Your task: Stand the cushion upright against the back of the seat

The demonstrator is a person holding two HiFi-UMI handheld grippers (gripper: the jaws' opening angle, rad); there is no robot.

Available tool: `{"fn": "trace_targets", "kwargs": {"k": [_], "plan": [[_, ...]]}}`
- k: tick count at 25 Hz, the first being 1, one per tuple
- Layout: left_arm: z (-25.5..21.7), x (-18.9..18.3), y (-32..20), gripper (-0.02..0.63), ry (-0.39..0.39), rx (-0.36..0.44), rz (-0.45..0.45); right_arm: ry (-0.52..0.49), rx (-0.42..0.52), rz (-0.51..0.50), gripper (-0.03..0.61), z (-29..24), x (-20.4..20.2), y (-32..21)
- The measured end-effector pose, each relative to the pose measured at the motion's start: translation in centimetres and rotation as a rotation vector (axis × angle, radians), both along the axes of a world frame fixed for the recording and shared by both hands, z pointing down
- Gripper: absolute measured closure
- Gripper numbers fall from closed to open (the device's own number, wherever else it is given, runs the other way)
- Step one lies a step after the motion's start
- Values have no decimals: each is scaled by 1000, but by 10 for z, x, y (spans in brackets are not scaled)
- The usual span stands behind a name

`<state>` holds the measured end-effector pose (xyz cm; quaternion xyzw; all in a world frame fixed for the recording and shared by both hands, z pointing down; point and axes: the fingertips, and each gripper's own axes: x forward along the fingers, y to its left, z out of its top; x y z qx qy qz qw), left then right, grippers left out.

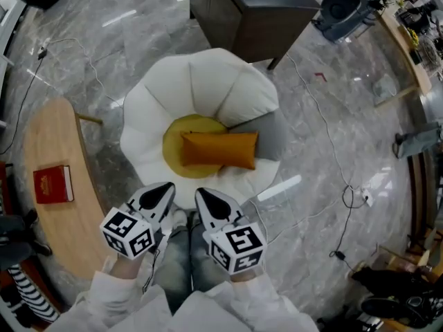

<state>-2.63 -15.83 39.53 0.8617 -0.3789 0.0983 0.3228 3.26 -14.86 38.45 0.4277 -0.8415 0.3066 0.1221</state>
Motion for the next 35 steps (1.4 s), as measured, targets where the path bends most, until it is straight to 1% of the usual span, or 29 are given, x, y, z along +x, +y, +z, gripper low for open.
{"fn": "trace_targets", "kwargs": {"k": [6, 10, 14, 18, 24, 29, 31, 34, 35], "plan": [[56, 0, -16, 607, 16, -47, -39, -46, -31, 24, 566, 59, 0, -11], [93, 2, -25, 607, 28, -71, -45, -62, -58, 52, 566, 101, 4, -21], [131, 2, -36, 607, 57, -100, -86, -57, -61, 32, 566, 136, 2, -32], [173, 2, -45, 607, 62, -129, -111, -47, -67, 20, 566, 175, 2, -41], [224, 5, -48, 606, 44, -151, -92, -29, -80, 5, 566, 225, -2, -47], [271, 4, -47, 607, 58, -194, -78, -26, -100, 15, 566, 263, -5, -51], [286, 3, -47, 607, 76, -207, -82, -22, -109, 24, 566, 277, -6, -51], [303, 7, -50, 607, 132, -215, -87, -32, -123, 46, 566, 298, -3, -52], [310, 9, -50, 607, 138, -219, -86, -33, -125, 53, 566, 305, -1, -52]]}}
